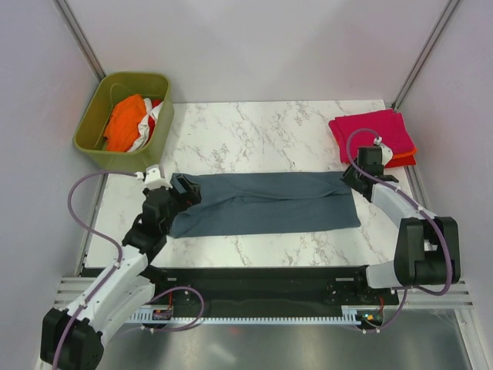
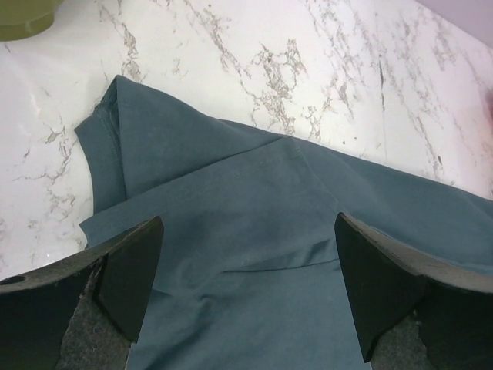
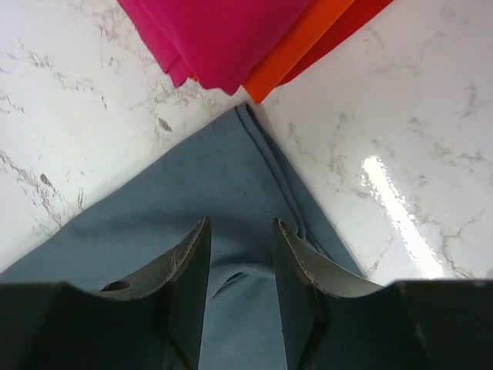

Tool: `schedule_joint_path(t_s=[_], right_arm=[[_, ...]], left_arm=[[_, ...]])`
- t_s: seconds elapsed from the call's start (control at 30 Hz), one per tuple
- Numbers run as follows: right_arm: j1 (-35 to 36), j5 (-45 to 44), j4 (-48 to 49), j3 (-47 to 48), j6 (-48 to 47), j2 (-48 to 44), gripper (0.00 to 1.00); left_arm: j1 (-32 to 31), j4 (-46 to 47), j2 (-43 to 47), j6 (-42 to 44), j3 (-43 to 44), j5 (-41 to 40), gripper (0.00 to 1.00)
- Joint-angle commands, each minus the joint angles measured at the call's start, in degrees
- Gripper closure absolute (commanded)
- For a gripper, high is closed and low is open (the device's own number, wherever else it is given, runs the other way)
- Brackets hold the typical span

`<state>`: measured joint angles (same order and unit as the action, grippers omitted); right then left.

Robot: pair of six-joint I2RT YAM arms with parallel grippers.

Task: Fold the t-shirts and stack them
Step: Fold the tshirt

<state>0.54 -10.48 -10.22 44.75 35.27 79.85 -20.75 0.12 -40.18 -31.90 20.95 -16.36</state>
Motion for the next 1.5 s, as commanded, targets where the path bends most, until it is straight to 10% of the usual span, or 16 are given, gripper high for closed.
schedule_joint_path(t_s=[0.0, 0.5, 1.07, 1.47], right_arm=[[0.08, 4.59, 1.43, 2.27, -0.90, 2.49, 0.55], [-0.10, 1.87, -1.56, -7.22, 3.23, -3.56, 0.89], [-0.01, 4.68, -3.14, -8.71, 6.90, -11.73, 0.42], [2.44, 14.87, 5.56, -9.34, 8.34, -12.27, 0.48]], left_arm=[[0.10, 0.41, -6.38, -2.90, 5.14, -1.48, 0.00], [1.42, -6.80, -20.01, -5.28, 13.94, -5.18, 0.00], [2.21, -9.00, -26.09, -3.17, 17.55, 1.85, 0.00], [3.79, -8.20, -28.72, -6.42, 15.78, -0.95, 0.06]])
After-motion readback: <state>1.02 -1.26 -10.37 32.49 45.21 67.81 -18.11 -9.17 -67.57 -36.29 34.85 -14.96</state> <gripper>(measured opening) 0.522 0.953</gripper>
